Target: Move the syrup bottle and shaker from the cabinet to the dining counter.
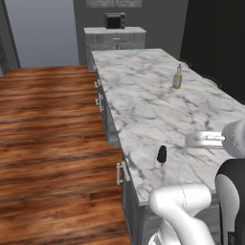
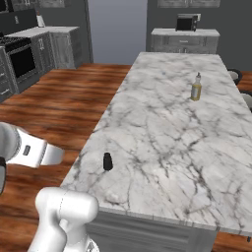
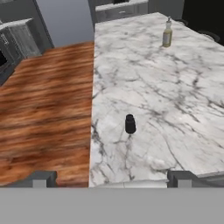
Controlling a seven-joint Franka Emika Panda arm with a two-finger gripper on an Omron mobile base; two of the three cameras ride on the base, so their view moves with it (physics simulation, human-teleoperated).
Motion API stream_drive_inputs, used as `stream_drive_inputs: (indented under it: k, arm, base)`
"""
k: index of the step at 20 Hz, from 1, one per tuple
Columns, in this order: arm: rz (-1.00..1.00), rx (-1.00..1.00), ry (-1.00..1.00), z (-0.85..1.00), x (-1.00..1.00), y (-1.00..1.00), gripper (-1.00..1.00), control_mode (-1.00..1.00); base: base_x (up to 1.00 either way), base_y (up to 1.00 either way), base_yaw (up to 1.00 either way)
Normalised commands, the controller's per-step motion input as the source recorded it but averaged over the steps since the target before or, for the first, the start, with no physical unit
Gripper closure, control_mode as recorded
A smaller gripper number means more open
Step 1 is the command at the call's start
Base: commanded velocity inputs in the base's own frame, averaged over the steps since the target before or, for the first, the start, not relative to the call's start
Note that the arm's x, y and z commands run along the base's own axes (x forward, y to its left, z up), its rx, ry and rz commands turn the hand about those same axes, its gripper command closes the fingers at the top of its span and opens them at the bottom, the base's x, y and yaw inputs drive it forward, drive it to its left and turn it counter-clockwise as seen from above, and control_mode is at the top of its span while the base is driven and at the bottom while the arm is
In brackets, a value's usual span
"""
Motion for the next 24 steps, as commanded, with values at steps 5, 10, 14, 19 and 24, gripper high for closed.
stream_drive_inputs:
  k: [5, 10, 14, 19, 24]
  arm:
    - [-0.02, 0.0, -0.03, 0.15, -0.23, 0.0, -1.0, -1.0]
    - [-0.03, 0.0, -0.01, 0.09, -0.12, 0.0, -1.0, -1.0]
    - [0.0, 0.0, 0.04, 0.0, 0.0, 0.0, -1.0, -1.0]
    - [0.0, 0.0, 0.0, 0.0, 0.0, 0.0, -1.0, 1.0]
    - [0.0, 0.0, 0.0, 0.0, 0.0, 0.0, -1.0, 1.0]
  base:
    - [0.0, 0.0, 0.0]
    - [0.0, 0.0, 0.0]
    - [0.0, 0.0, 0.0]
    - [-0.46, 0.11, 0.09]
    - [-0.65, 0.7, 0.66]
